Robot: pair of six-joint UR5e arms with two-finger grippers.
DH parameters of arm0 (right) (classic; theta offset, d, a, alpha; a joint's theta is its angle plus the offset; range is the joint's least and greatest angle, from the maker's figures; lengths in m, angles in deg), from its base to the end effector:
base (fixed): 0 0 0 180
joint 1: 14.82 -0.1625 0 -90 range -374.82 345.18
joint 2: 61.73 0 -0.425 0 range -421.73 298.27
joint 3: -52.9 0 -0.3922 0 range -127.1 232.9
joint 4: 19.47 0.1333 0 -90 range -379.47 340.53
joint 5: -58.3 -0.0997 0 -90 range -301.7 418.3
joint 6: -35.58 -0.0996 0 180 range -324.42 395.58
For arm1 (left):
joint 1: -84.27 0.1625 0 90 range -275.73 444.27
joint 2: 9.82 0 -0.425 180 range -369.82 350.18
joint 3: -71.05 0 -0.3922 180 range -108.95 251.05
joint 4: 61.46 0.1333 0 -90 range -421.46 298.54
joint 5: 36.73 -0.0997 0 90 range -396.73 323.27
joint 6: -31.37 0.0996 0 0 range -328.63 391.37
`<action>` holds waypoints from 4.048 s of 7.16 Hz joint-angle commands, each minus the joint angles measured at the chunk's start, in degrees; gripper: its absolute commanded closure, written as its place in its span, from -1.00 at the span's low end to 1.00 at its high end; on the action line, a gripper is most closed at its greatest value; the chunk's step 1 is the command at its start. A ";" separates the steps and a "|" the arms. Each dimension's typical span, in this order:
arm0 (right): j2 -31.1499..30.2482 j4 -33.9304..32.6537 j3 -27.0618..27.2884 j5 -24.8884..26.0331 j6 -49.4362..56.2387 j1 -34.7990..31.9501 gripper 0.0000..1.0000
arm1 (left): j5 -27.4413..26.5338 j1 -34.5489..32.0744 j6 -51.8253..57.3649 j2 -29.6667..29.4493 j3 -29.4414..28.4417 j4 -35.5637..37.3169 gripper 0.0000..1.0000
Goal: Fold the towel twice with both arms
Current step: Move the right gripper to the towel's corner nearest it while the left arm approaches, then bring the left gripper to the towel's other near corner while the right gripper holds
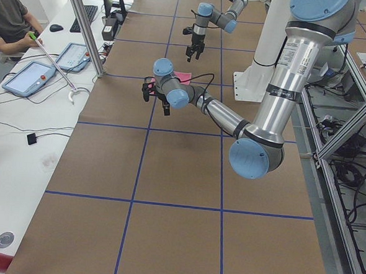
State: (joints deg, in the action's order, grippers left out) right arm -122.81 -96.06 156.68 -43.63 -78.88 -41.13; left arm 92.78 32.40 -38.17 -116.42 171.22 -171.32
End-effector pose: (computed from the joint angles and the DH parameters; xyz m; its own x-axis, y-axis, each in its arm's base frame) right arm -0.5150 -0.3804 0.2401 0.3391 0.6196 0.7079 -0.4617 0.7652 -0.4486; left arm 0.3129 -0.5119 0.3734 0.5096 -0.2124 -0.8338 0.1528 0.9760 -0.1552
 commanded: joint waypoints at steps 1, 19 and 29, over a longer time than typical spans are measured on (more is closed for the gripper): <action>4.55 0.04 -6.36 2.00 -2.35 0.91 -0.58 | -0.48 0.98 -0.68 -0.46 -0.15 0.00 -1.00; 5.19 0.12 -8.24 0.51 -6.04 0.21 1.00 | -20.78 20.40 -20.35 -16.61 -10.68 -0.09 -0.45; 5.27 0.04 -8.07 0.69 -6.22 0.12 1.00 | -20.96 20.93 -20.37 -12.67 -7.09 0.09 0.37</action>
State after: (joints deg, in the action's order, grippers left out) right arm -117.55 -96.02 148.49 -42.95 -85.09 -41.01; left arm 71.82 53.20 -58.45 -129.13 163.99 -171.27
